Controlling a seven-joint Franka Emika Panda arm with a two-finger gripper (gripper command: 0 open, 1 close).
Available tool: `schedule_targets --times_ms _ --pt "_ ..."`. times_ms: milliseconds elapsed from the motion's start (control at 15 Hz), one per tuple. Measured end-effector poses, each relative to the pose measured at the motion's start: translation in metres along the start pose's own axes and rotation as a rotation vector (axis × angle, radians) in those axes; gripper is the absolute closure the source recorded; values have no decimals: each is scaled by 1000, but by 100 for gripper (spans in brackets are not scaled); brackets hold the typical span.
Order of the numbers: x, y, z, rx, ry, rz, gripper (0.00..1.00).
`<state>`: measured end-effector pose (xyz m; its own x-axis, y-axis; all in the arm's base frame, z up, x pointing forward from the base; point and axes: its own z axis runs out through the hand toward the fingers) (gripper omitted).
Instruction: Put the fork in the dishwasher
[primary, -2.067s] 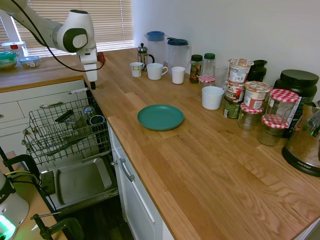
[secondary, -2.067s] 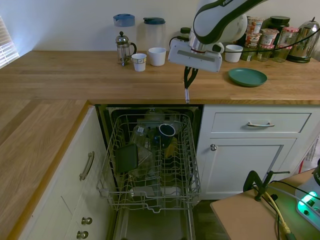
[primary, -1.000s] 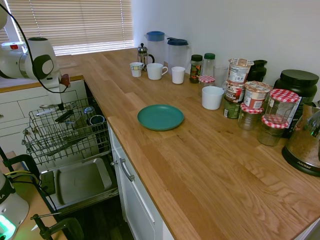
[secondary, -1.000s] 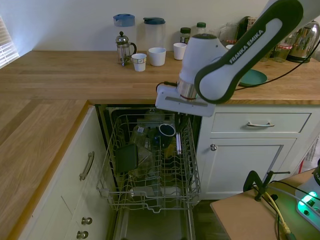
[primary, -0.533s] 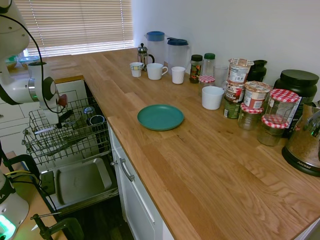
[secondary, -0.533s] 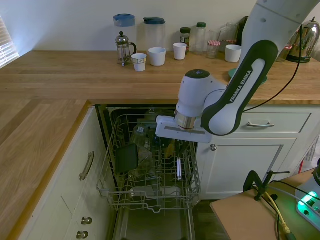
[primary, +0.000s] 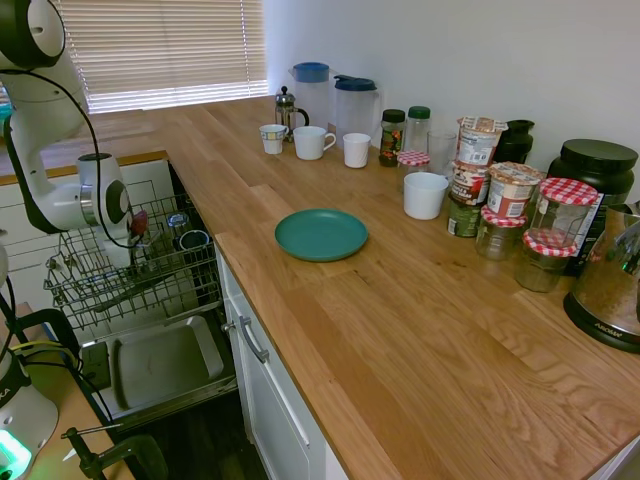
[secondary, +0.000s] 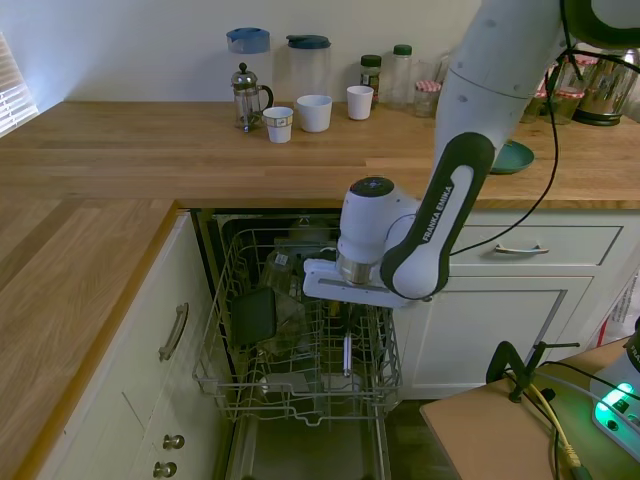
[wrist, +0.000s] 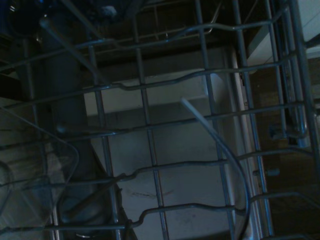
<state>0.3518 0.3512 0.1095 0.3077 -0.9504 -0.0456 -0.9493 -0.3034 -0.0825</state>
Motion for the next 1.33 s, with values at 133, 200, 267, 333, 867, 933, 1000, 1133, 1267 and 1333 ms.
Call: schedule_targets --times_ms 133,200,267,333,867,933,1000,1133,1267,1333 --pt "-2 1 1 -2 3 -1 0" --pt "-1 0 1 -3 3 -3 0" --pt "0 -1 1 -2 4 -3 0" --pt "3 -3 1 -2 4 -3 0" --pt "0 -12 -21 35 6 -13 0" --pt "-1 -12 -35 45 10 -17 0" --pt "-2 -9 -50 51 16 -18 0" --pt "-4 -1 -86 55 36 -13 0" --pt "-6 6 -121 65 63 -6 0" --pt "-6 10 -138 73 76 -1 0"
